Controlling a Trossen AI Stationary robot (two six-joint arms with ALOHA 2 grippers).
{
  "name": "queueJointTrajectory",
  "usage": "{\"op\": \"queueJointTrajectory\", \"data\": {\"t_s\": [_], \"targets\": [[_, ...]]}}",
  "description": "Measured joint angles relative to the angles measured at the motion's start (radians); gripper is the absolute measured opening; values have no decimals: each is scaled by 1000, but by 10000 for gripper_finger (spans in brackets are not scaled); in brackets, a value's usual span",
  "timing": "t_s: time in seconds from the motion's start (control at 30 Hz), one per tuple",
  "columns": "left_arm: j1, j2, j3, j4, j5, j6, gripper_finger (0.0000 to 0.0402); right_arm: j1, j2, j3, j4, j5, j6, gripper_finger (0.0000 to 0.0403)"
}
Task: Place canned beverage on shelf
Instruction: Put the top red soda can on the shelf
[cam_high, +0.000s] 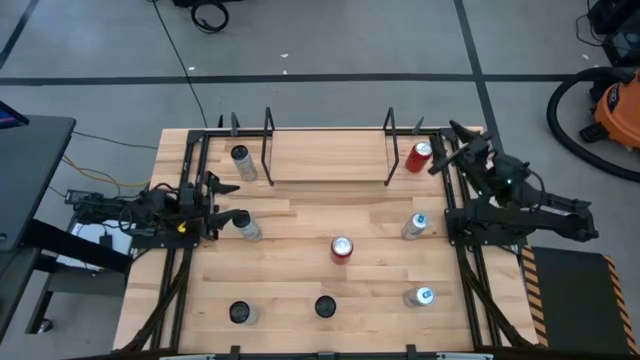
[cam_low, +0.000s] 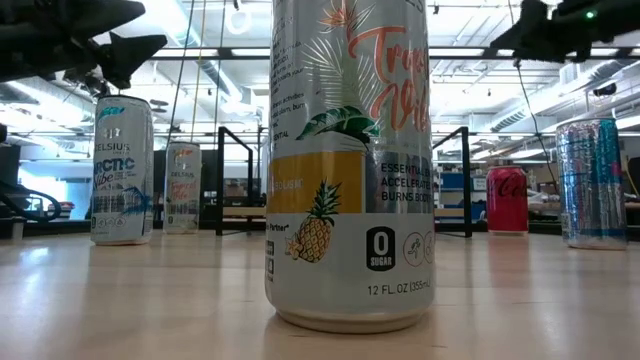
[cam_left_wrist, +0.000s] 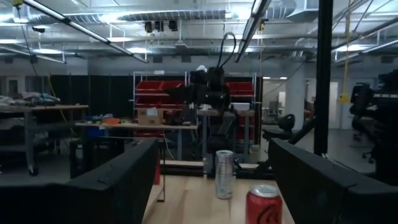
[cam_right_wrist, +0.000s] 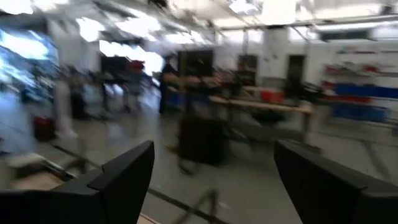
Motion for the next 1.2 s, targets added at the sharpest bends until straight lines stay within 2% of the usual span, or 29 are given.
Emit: {"op": "queueJointTrajectory", "data": {"t_s": [0.1, 0.27, 0.53, 0.67, 0.9, 1.2], "targets": [[24, 0, 13, -7, 0, 1, 307, -31, 96, 97, -123, 45, 40, 341], [75, 0, 38, -7, 0, 18, 307, -113, 266, 256, -299, 42, 193, 341], [123, 0, 47, -34, 1, -28, 307, -282, 523, 481, -643, -149, 436, 341], [124, 0, 47, -59, 1, -35, 307, -370, 608, 501, -711, -217, 480, 341], [124, 0, 48, -63, 2, -36, 307, -507, 711, 501, -855, -428, 571, 341], [124, 0, 48, -64, 1, -57, 307, -547, 814, 501, -932, -431, 581, 341]]}}
